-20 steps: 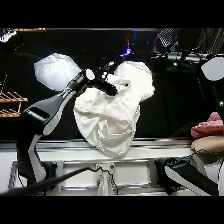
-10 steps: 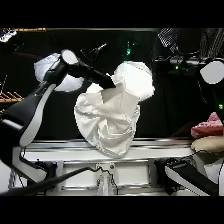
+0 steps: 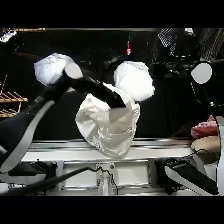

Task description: Fold the clothes and pants, and hang the long-sleeved shirts on hangers.

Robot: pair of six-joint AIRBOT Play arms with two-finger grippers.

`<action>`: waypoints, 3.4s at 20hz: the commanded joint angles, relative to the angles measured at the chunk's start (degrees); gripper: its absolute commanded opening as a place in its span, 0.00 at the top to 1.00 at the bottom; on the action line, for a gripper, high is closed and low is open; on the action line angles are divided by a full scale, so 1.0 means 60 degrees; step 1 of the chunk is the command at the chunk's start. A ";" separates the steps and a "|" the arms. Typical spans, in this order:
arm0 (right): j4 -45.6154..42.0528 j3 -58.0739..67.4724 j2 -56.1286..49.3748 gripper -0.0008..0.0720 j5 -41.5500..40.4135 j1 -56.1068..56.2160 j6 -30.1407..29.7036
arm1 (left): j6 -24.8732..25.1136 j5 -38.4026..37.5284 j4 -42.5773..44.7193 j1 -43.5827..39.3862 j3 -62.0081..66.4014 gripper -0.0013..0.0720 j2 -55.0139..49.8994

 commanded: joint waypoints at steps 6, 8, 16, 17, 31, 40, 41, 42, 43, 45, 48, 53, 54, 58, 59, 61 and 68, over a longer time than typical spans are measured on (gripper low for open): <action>0.0302 -0.0335 -0.0164 0.03 0.2663 0.0011 0.0266 | 0.0076 0.1694 -0.1013 -0.2528 -0.2550 0.96 -0.0299; 0.0237 -0.0958 -0.0076 0.03 0.2838 0.0007 0.0266 | 0.0295 0.1188 -0.1009 -0.2554 -0.2579 0.40 -0.0266; 0.0535 -0.3752 0.1585 0.04 0.1133 0.0011 0.0692 | 0.0586 0.0721 -0.0721 0.0940 -0.2575 0.44 0.2597; 0.0688 -0.4022 0.1851 0.04 0.0874 0.0011 0.0688 | 0.0681 0.1577 -0.0262 0.1483 -0.2575 0.44 0.2958; 0.1472 -0.5340 0.3359 0.04 -0.0025 0.0011 0.0608 | -0.0146 0.4564 0.3606 0.2419 -0.1552 0.10 -0.0707; 0.1421 -0.5348 0.3402 0.04 -0.0321 0.0011 0.0568 | -0.0750 0.1596 0.4699 0.2532 -0.1464 0.11 -0.1198; 0.1421 -0.5348 0.3402 0.04 -0.0306 0.0011 0.0568 | -0.0747 0.1541 0.4594 0.2532 -0.1464 0.11 -0.1202; 0.1417 -0.5348 0.3402 0.04 -0.0302 0.0011 0.0568 | -0.0743 0.1501 0.4331 0.2532 -0.1464 0.11 -0.1202; 0.1417 -0.5348 0.3402 0.04 -0.0302 0.0011 0.0568 | -0.0743 0.1501 0.4062 0.2532 -0.1464 0.15 -0.1202; 0.1417 -0.5348 0.3402 0.04 -0.0277 0.0011 0.0568 | -0.0736 0.1504 0.3559 0.2517 -0.1464 0.23 -0.1206; 0.1424 -0.5362 0.3402 0.04 -0.0178 0.0011 0.0572 | -0.0699 0.1424 0.2790 0.2510 -0.1464 0.36 -0.1348; 0.2014 -0.5697 0.3410 0.04 0.0798 0.0011 0.0823 | -0.0514 0.1344 0.1967 0.2612 -0.1461 0.96 -0.1355; 0.2463 -0.6014 0.3417 0.04 0.1002 0.0058 0.0947 | -0.0426 0.1362 0.1730 0.2681 -0.1461 0.96 -0.1239; 0.3530 -0.7198 0.3537 0.04 0.0648 0.1384 0.3235 | 0.0237 0.1359 0.0914 0.2889 -0.1461 0.96 -0.0506; 0.3599 -0.7300 0.3526 0.04 0.0288 0.1883 0.3803 | 0.0302 0.1355 0.0918 0.2903 -0.1461 0.96 -0.0306; 0.3209 -0.7446 0.3475 0.04 -0.0627 0.2983 0.5373 | 0.0313 0.1359 0.0918 0.2907 -0.1461 0.96 0.0004; 0.2324 -0.8072 0.2575 0.04 -0.2084 0.4867 0.9278 | 0.0306 0.1344 0.0914 0.2874 -0.1464 0.96 0.0160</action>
